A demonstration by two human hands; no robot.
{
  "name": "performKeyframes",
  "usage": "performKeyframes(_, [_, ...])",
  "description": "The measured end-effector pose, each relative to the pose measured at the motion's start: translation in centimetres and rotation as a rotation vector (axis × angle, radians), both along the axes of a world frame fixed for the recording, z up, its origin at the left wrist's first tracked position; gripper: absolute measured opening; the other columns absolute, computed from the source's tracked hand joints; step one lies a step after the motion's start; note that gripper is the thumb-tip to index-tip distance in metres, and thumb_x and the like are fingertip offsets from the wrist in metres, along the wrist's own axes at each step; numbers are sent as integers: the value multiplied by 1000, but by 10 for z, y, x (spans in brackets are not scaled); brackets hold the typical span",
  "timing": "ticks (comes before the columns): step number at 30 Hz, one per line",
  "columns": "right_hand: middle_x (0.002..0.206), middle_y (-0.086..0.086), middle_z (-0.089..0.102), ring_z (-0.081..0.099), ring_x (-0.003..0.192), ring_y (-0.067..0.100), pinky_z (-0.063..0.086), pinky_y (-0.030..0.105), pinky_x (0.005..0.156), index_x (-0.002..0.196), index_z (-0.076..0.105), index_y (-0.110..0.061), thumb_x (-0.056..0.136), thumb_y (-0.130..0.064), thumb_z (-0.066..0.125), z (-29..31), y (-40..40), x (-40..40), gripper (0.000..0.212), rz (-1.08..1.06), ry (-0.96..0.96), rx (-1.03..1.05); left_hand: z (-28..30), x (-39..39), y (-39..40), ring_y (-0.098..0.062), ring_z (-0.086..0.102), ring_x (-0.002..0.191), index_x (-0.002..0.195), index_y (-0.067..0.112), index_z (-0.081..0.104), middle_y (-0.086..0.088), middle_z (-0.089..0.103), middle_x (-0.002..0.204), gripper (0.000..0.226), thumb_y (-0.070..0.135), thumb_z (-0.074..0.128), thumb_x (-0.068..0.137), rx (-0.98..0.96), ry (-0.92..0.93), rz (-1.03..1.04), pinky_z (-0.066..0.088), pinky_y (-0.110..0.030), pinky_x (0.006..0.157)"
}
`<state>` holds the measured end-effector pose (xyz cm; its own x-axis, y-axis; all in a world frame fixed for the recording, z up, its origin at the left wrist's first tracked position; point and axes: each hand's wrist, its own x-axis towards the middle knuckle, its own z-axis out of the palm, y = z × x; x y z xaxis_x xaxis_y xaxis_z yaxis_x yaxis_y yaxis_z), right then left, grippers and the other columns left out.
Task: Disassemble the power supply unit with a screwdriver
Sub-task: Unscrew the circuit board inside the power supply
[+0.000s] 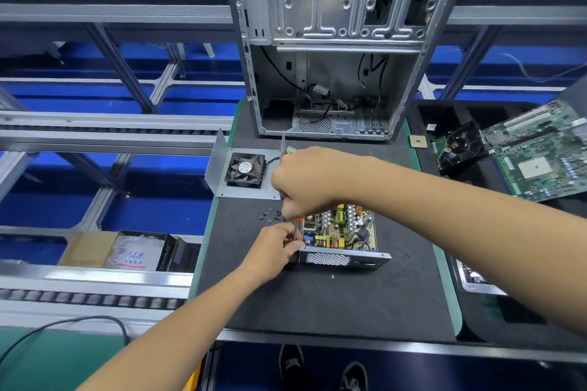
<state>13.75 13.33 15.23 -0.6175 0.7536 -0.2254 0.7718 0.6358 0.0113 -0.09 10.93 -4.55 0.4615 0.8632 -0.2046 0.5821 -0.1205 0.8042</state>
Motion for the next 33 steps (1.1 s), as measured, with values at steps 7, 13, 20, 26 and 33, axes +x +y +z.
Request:
performKeyframes(7, [57,2,38,36,47,19,30,24,46,56,34,-16,74,-27,58,4,5,0,32,-47,34,26,12,-11,7,6,55,59,71,13,70,15,63,71,14,21,71,82,98,51,89,42,-13,61])
performKeyframes(13, [58,3,38,38,49,21,25,25,45,57,36,-13,74,-24,54,12,11,3,26,-125,74,121,30,-29,35,-11,59,82,86,14,75,3,67,86,8,19,68,86,295,154,183,43,-23,77])
performKeyframes(20, [56,5,41,40,53,25,26,25,45,59,40,-11,70,-22,54,11,10,11,21,-216,107,81,30,-30,43,-27,60,86,96,8,67,-7,65,93,19,2,50,90,396,302,107,48,-35,77])
performKeyframes(26, [55,4,42,42,53,25,28,24,45,60,43,-12,72,-22,55,9,7,18,19,-255,137,46,30,-24,44,-24,60,82,95,12,63,-2,68,85,13,6,53,89,357,382,88,42,-27,66])
performKeyframes(33, [65,4,51,57,70,28,32,25,47,66,53,-12,74,-25,56,10,2,30,16,-268,136,46,33,-21,55,-23,62,79,75,13,64,-4,67,82,14,3,61,85,178,402,96,48,-29,68])
